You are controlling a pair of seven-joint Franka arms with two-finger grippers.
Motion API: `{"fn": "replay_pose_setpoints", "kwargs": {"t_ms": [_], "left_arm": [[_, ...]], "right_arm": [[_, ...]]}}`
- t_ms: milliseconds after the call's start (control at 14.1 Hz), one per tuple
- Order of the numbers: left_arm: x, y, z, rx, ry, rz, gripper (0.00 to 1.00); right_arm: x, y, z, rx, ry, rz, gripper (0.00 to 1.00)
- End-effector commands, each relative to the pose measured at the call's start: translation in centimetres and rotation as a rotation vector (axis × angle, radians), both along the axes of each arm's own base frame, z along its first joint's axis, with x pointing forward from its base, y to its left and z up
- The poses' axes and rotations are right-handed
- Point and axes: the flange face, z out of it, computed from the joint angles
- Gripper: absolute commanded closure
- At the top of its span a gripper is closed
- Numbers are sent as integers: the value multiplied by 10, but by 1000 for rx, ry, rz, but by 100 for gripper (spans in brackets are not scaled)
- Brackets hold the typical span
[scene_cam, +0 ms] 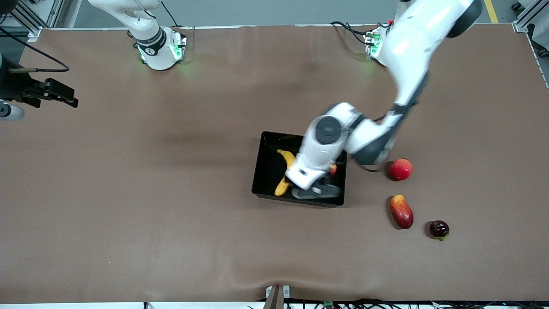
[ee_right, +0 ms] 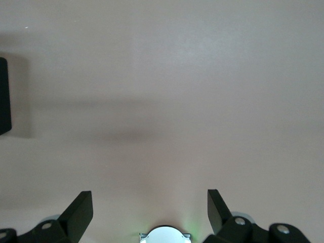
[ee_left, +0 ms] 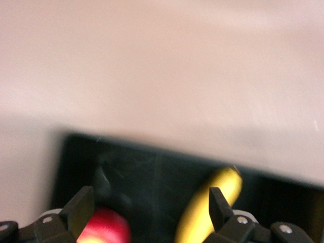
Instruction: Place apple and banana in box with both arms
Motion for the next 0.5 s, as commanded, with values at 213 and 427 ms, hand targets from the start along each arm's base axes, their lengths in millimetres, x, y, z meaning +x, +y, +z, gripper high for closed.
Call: {"fn": "replay_pose_setpoints", "kwargs": {"t_ms": [213,427], "left_arm": [[55,180,90,24,-106,132,0],[43,226,136,93,-72,181,0]], "right_arm": [[-29,25,85,5,-174,54,0],[-13,17,45,7,-86,42,0]]}}
